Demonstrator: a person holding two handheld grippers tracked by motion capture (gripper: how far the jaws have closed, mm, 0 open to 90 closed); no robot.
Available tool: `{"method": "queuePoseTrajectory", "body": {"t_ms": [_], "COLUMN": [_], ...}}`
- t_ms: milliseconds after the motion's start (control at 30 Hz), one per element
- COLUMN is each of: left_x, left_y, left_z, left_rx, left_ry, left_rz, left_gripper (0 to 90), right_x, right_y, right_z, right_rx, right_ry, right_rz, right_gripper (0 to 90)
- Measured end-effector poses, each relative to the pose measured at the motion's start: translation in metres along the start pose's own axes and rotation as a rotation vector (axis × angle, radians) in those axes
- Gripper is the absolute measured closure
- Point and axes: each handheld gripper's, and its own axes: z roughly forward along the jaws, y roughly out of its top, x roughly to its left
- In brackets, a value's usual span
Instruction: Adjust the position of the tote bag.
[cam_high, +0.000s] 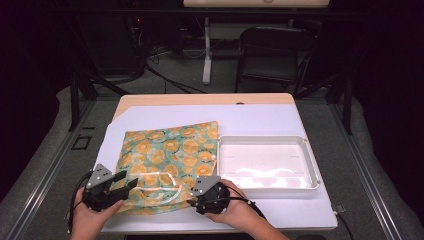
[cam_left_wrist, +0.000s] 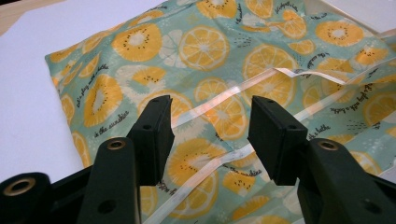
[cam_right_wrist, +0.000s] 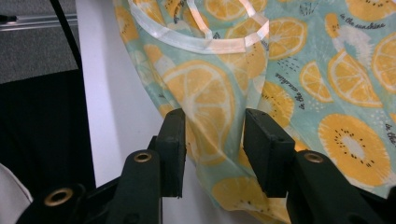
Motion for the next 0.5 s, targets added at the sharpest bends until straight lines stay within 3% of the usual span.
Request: {"method": "queuePoseTrajectory", "body": {"t_ms": [200, 500], "left_x": [-0.005, -0.023], "left_y": [0.002, 0.007], "left_z": [0.001, 0.005], "left_rx": [-0.008, 0.001], "left_ry": [-0.015, -0.080], "left_rz": [0.016, 0.070], "left_gripper": [47.6, 47.6], "right_x": [-0.001, -0.007], "right_y": [0.000, 0.001], "right_z": [0.004, 0.007], "right_rx": [0.017, -0.003], "right_ry": [-0.005, 0.001], "right_rz": [0.000, 0.025], "right_gripper": [67.5, 85.8]}}
